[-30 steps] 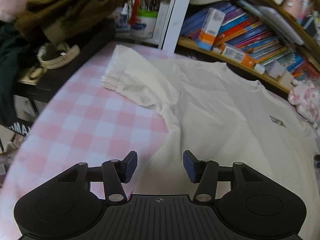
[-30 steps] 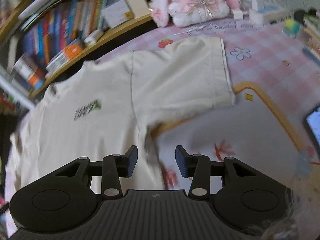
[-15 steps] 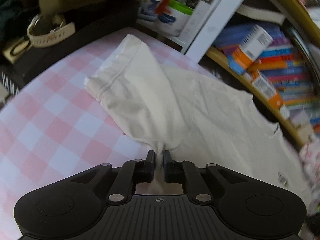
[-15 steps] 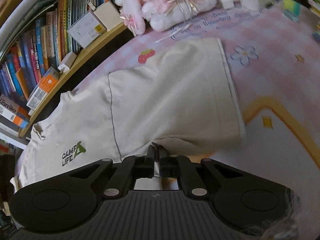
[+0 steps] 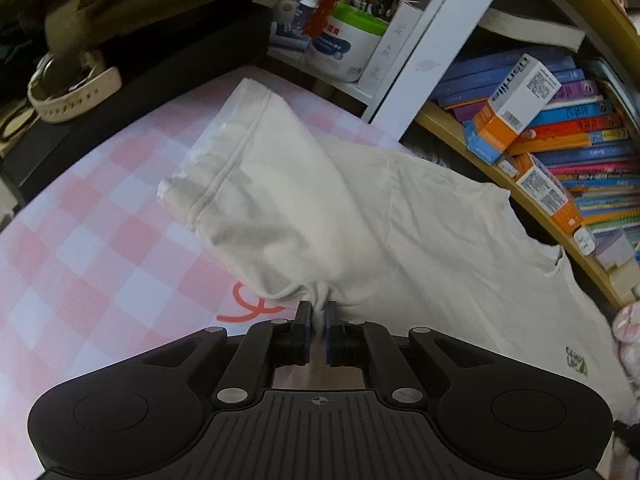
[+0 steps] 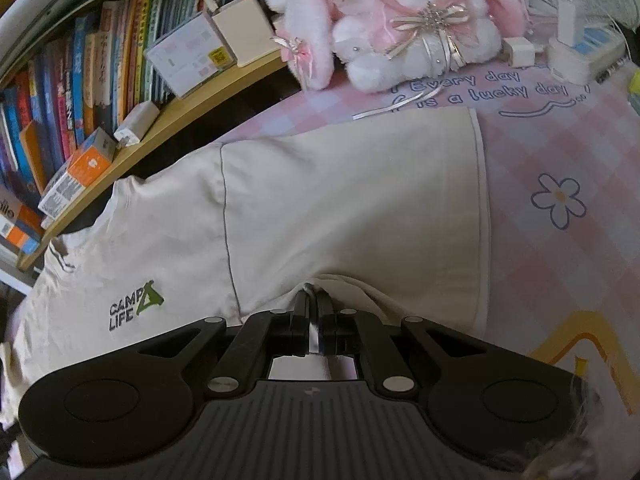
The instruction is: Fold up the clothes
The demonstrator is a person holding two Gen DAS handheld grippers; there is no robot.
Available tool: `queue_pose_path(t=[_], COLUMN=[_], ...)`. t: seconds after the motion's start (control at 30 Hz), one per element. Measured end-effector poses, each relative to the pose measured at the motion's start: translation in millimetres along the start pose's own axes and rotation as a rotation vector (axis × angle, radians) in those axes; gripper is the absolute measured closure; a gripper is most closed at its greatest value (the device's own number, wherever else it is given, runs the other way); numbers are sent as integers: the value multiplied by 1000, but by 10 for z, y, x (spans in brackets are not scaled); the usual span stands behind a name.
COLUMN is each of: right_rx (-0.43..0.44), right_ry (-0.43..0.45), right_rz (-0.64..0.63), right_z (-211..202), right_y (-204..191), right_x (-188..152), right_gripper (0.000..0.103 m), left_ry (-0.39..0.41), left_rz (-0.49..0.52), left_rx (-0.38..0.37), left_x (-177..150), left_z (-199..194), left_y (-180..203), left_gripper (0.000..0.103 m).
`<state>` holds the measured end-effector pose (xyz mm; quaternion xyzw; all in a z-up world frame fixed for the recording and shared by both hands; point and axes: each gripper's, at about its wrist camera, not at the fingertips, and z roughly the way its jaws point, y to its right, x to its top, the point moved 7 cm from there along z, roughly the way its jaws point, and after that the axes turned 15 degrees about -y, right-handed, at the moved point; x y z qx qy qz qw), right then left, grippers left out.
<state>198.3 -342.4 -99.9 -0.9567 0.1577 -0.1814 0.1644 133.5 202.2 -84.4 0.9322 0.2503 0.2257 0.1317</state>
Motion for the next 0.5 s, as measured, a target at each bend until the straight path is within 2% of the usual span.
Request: queue_pose_path(t=[0.1, 0.13, 0.23, 0.4, 0.5], right_rx=[-6, -10, -16, -31, -44], right_ry=[5, 3, 14, 2, -7], right_rz=[-28, -41, -87, -156, -180], right_z=[-41, -62, -201, -498, -688], right_y=[31, 40, 85, 269, 404], right_x=[-63, -93, -280, -925, -1385], right_gripper=[99, 94, 66, 65, 64], left_ry=[-4, -4, -5, 3, 8], left_rz=[49, 65, 129, 225, 282], left_rx=[11, 7, -2, 17, 27], left_x=[-82, -127, -379, -982, -1344], left_z=[-52, -86, -257, -631, -856], left_y=[-1, -10, -79, -278, -397], left_gripper=[93, 90, 78, 57, 55])
